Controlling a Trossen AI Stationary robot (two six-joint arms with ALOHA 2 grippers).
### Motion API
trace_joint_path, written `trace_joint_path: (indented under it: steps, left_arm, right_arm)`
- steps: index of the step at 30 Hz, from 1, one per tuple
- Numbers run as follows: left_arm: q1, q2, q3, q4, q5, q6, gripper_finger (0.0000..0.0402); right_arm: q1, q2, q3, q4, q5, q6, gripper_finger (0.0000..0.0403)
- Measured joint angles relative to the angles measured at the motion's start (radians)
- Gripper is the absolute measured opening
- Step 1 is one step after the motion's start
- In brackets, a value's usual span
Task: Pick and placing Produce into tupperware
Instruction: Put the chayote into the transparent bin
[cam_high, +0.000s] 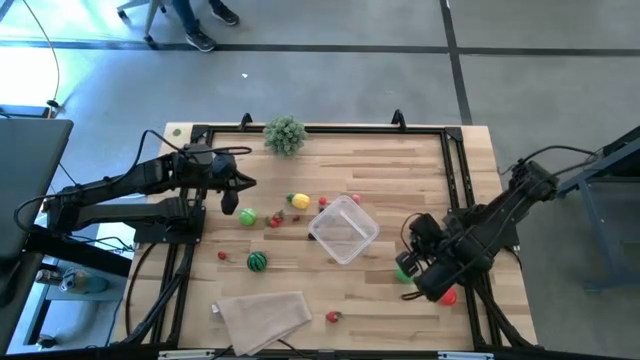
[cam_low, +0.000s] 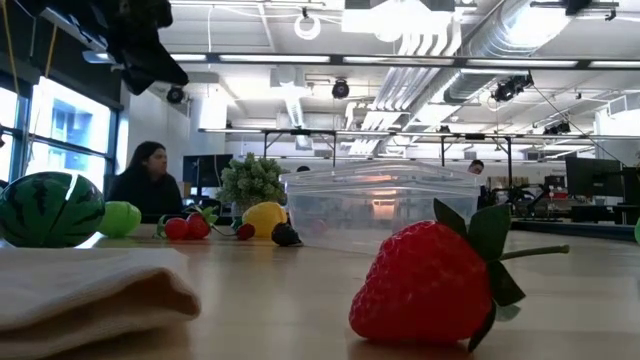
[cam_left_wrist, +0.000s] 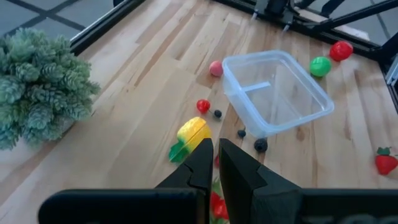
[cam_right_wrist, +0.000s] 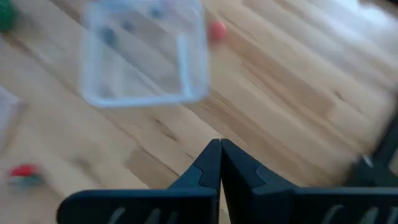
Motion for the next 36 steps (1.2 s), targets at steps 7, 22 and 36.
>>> trace_joint_path:
  steps: [7,22,36]
  left_arm:
    - [0.0,-0.024,0.0,-0.001,0.018,0.023,0.0017]
    - [0.0,-0.055,0.0,-0.052,0.164,0.29,0.0017]
    - [0.0,-0.053,0.0,-0.089,0.322,0.48,0.0017]
  right_arm:
    - [0.019,-0.116,-0.305,0.092,-0.074,0.157,0.0]
    - [-0.246,-0.574,-0.586,0.844,0.007,-1.036,0.0]
    - [-0.317,-0.596,-0.457,0.851,-0.151,-1.216,0.0]
